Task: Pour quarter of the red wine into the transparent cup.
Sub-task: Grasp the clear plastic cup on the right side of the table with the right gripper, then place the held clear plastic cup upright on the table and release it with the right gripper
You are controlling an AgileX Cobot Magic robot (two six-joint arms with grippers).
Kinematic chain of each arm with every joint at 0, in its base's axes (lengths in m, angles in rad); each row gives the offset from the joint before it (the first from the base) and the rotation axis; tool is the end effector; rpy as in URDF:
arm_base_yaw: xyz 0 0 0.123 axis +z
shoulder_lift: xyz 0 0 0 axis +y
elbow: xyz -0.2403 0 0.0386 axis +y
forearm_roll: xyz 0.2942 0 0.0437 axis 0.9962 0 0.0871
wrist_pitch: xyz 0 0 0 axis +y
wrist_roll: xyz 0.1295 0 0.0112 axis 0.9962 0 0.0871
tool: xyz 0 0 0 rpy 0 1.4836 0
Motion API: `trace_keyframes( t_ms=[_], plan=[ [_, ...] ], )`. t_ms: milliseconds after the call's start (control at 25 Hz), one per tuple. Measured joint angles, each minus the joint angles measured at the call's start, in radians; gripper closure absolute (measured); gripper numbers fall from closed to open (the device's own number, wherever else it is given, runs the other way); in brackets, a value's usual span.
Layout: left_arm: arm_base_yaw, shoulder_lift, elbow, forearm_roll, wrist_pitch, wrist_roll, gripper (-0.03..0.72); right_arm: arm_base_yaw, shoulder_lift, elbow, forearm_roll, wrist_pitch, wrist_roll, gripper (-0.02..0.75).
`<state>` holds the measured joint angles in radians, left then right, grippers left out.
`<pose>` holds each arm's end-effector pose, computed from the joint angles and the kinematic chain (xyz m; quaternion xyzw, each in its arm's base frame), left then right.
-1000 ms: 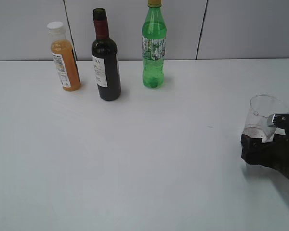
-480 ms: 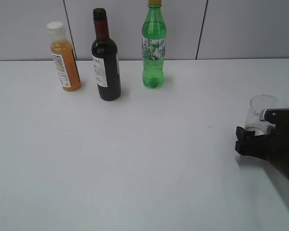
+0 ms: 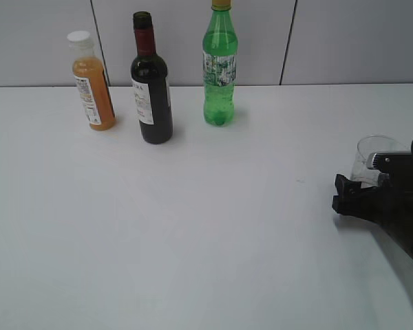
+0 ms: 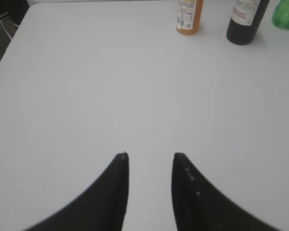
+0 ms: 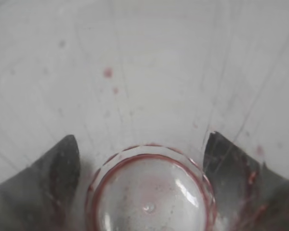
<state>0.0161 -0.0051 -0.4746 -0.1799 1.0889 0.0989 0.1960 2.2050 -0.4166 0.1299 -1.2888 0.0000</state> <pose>0.1123 -0.0188 0.2716 0.0395 0.8612 -0.0609 0.5030 0.2686 0.0368 -0.0551 -0.0327 0.8359 0.0114 0.5477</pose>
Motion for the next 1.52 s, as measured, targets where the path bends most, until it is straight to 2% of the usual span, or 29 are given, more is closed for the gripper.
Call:
trace_keyframes(
  t_ms=[200, 560, 840, 1120, 1400, 1520],
  plan=[
    [0.000, 0.000, 0.000, 0.000, 0.000, 0.000, 0.448, 0.000, 0.003, 0.000, 0.000, -0.004, 0.000, 0.153],
    [0.000, 0.000, 0.000, 0.000, 0.000, 0.000, 0.448, 0.000, -0.024, 0.000, -0.009, 0.021, 0.000, 0.178],
    [0.000, 0.000, 0.000, 0.000, 0.000, 0.000, 0.448, 0.000, -0.107, 0.000, -0.103, 0.067, 0.000, 0.185],
    [0.000, 0.000, 0.000, 0.000, 0.000, 0.000, 0.448, 0.000, -0.170, -0.033, -0.384, 0.076, 0.029, 0.186],
    [0.000, 0.000, 0.000, 0.000, 0.000, 0.000, 0.448, 0.000, -0.178, -0.240, -0.863, 0.146, 0.246, 0.186],
    [0.000, 0.000, 0.000, 0.000, 0.000, 0.000, 0.448, 0.003, -0.179, -0.319, -1.024, 0.194, 0.329, 0.186]
  ],
)
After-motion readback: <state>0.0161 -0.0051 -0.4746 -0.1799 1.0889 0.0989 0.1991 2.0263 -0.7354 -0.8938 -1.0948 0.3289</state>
